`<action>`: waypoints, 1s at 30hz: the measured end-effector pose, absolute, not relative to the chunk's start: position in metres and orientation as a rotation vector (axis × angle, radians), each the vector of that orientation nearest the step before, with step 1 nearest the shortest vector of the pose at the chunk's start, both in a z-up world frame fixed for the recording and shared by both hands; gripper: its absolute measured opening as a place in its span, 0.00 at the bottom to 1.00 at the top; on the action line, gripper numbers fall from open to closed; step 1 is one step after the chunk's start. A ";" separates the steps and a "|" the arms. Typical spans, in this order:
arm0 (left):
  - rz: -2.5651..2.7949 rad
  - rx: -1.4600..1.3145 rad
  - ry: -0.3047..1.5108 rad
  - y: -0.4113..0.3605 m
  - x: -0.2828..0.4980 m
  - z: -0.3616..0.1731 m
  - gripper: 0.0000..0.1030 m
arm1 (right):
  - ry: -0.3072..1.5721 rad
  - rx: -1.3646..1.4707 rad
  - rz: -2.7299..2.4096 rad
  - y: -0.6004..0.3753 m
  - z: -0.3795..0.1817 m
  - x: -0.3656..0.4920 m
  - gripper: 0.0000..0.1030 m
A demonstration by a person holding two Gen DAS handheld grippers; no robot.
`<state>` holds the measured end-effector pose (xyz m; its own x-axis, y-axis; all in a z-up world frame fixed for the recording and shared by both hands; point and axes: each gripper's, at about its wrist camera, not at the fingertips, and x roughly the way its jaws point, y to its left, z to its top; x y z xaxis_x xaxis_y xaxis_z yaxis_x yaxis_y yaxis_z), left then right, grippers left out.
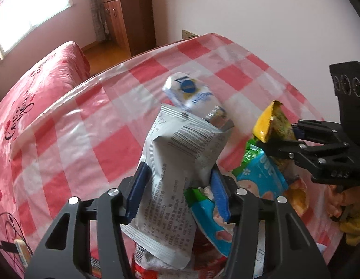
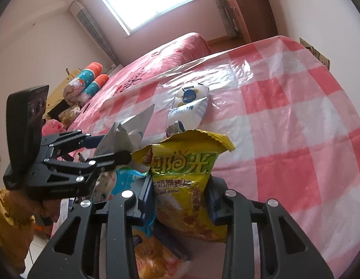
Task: Collect trash
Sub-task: 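Hold the grey pouch in the left tool while the right tool grasps the yellow snack bag, then carry the grey pouch and yellow snack bag over the orange bucket with both tools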
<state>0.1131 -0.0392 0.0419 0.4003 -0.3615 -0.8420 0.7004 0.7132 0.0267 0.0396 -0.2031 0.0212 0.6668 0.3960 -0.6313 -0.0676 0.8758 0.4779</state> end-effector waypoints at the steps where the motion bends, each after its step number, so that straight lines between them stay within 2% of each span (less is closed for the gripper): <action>1: -0.695 0.402 0.933 -0.038 0.108 0.044 0.52 | 0.800 0.441 0.270 -0.204 0.022 0.035 0.36; 14: -0.692 0.256 0.892 -0.021 0.059 0.064 0.51 | 0.711 0.449 0.247 -0.212 0.035 -0.024 0.35; 30: -0.680 0.043 0.805 0.027 0.010 0.096 0.50 | 0.662 0.453 0.227 -0.204 0.059 -0.056 0.35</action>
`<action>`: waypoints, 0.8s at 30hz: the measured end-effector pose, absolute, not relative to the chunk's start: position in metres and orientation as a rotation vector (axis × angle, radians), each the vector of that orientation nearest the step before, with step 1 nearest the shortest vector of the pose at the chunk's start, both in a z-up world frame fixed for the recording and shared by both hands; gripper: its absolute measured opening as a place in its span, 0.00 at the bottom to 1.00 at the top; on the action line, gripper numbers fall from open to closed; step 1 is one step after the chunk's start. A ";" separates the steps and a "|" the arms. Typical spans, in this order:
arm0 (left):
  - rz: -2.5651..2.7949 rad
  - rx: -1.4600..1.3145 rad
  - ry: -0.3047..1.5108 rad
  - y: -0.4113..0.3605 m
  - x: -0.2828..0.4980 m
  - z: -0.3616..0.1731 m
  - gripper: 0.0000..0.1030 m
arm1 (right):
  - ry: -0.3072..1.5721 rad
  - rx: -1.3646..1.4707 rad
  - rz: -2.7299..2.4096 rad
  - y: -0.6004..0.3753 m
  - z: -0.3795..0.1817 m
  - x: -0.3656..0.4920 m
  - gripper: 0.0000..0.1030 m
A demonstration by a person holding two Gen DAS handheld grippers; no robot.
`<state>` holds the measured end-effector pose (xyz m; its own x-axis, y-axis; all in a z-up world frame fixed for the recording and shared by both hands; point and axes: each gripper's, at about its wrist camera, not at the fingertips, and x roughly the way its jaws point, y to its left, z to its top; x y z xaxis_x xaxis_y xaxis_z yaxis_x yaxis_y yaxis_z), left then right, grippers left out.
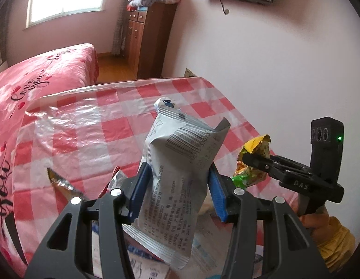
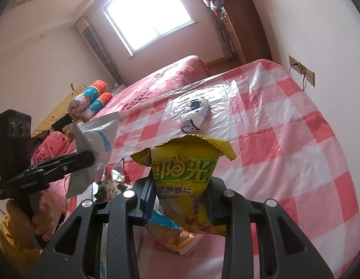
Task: Collect trash
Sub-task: 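Carry the grey pouch and yellow snack bag over the orange bucket with both tools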
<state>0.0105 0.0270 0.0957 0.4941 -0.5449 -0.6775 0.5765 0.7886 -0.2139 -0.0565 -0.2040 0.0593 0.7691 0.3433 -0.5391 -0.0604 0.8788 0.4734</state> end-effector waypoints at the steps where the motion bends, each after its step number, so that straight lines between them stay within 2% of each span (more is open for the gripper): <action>1: -0.678 0.036 0.802 0.031 0.006 0.097 0.50 | 0.660 0.453 0.228 -0.203 0.061 -0.058 0.35; 24: -0.597 -0.192 0.802 0.129 -0.063 0.078 0.50 | 0.659 0.373 0.328 -0.145 0.093 -0.083 0.35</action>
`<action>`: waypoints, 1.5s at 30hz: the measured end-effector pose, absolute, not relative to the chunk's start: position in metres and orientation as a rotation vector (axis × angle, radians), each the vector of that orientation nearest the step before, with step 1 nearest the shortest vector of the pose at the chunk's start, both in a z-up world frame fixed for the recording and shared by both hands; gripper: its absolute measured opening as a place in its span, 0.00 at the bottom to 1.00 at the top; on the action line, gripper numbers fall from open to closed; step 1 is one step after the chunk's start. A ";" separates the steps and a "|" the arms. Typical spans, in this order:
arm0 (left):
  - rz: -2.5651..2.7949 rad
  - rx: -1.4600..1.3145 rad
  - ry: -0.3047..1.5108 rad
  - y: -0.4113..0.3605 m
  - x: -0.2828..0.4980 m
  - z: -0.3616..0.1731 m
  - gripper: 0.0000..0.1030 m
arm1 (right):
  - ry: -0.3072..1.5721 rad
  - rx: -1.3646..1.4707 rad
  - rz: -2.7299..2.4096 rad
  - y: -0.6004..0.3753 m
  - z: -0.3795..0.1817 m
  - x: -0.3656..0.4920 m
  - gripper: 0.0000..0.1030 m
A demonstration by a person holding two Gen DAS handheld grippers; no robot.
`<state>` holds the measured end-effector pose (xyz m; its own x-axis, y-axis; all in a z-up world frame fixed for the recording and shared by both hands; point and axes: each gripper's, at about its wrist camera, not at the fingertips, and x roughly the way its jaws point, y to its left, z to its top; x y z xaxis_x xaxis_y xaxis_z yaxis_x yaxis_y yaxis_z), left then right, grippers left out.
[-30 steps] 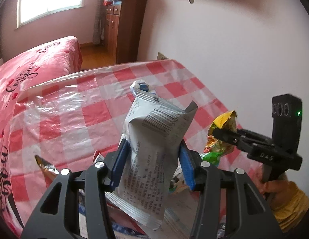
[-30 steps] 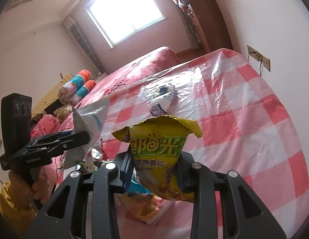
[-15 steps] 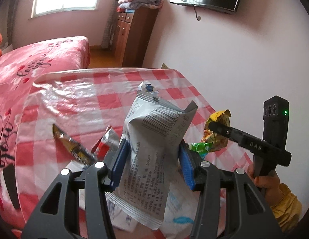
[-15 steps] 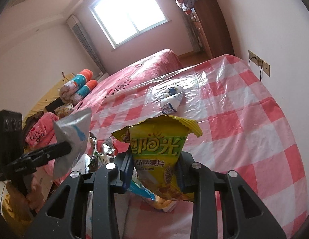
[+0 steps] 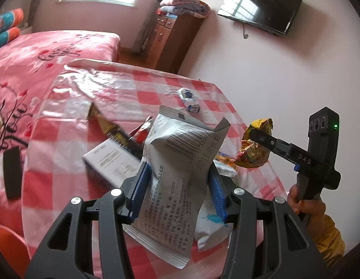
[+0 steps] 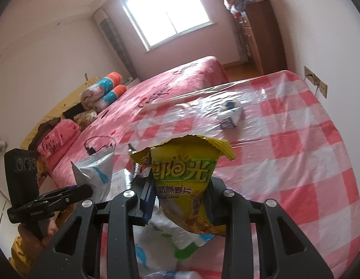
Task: Collect trash
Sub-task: 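Carry the grey pouch and yellow snack bag over the orange bucket with both tools, then open both tools to drop the pouch and snack bag into the bucket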
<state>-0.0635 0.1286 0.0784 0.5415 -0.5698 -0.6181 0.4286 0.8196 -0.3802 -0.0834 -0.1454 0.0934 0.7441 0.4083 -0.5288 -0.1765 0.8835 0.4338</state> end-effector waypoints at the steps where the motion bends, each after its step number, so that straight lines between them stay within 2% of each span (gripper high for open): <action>1: -0.588 -0.196 0.799 0.134 -0.066 0.077 0.50 | 0.662 0.368 0.339 -0.140 0.094 -0.084 0.35; 15: -0.448 -0.298 0.777 0.220 -0.106 0.066 0.50 | 0.745 0.211 0.569 -0.018 0.098 -0.093 0.35; 26: -0.220 -0.411 0.800 0.320 -0.145 0.035 0.50 | 0.840 0.111 0.829 0.108 0.094 -0.098 0.35; 37: 0.004 -0.528 0.826 0.403 -0.168 -0.003 0.50 | 0.940 0.015 1.019 0.213 0.070 -0.103 0.35; 45: 0.088 -0.590 0.866 0.432 -0.175 -0.031 0.51 | 0.995 -0.062 1.086 0.262 0.050 -0.109 0.37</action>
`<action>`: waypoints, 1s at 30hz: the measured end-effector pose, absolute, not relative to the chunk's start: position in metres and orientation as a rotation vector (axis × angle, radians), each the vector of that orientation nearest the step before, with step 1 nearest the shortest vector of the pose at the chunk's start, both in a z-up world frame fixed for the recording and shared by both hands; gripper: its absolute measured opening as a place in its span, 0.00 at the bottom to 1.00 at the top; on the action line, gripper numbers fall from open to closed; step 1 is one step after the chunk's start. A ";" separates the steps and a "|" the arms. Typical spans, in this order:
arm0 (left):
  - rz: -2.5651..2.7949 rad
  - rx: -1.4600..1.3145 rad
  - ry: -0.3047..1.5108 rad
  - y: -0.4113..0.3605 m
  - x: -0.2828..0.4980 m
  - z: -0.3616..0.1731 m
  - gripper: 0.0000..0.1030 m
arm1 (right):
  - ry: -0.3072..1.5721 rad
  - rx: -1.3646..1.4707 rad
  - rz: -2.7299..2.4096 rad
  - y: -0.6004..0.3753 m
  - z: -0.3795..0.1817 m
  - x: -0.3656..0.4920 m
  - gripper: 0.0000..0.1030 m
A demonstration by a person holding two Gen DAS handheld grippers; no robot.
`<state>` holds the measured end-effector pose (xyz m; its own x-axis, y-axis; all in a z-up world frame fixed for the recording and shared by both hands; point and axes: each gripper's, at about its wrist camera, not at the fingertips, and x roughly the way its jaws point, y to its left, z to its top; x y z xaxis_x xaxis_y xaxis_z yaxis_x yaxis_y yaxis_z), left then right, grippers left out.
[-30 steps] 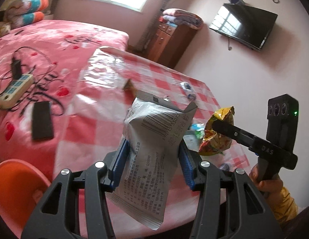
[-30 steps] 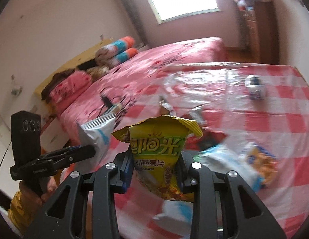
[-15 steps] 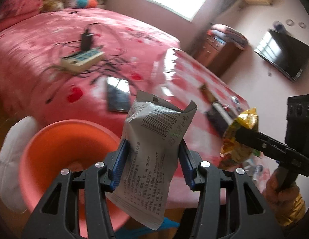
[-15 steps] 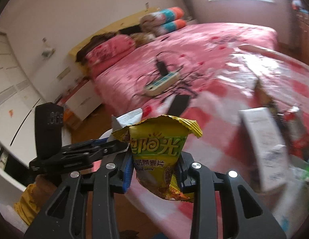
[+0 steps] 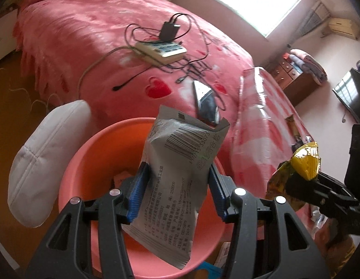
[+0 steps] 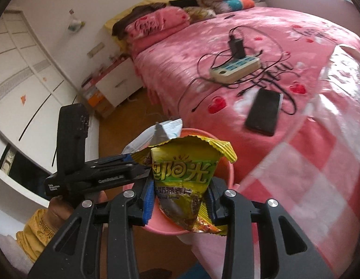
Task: Collect trash
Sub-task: 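Open both tools to drop the pouch and snack bag into the bucket, then move both tools back over the checked sheet toward the remaining trash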
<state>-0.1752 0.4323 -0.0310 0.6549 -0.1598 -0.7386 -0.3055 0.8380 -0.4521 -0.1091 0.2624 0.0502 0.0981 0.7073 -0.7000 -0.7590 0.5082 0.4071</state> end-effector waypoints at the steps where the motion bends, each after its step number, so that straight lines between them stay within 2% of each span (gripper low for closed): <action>1: 0.099 -0.590 0.871 0.434 -0.175 -0.034 0.51 | 0.998 -0.081 1.097 0.270 0.048 -0.111 0.37; 4: 0.129 -0.609 0.884 0.440 -0.176 -0.041 0.54 | 1.025 -0.098 1.108 0.282 0.040 -0.112 0.43; 6: 0.164 -0.605 0.885 0.444 -0.179 -0.043 0.63 | 1.024 -0.085 1.102 0.282 0.038 -0.112 0.59; 8: 0.182 -0.608 0.876 0.446 -0.180 -0.043 0.65 | 1.006 -0.080 1.099 0.279 0.041 -0.112 0.67; 15: 0.220 -0.578 0.840 0.447 -0.181 -0.030 0.69 | 0.939 -0.035 1.036 0.253 0.059 -0.107 0.82; 17: 0.224 -0.559 0.829 0.444 -0.180 -0.025 0.70 | 0.927 -0.014 1.009 0.241 0.062 -0.105 0.84; 30: 0.090 -0.435 0.773 0.389 -0.168 0.012 0.71 | 0.857 0.077 0.844 0.164 0.079 -0.106 0.85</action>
<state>-0.1679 0.3886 0.0116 0.7165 -0.0782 -0.6932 -0.2361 0.9079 -0.3465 -0.1063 0.1642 0.0795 0.3606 0.6830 -0.6352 -0.6248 0.6825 0.3793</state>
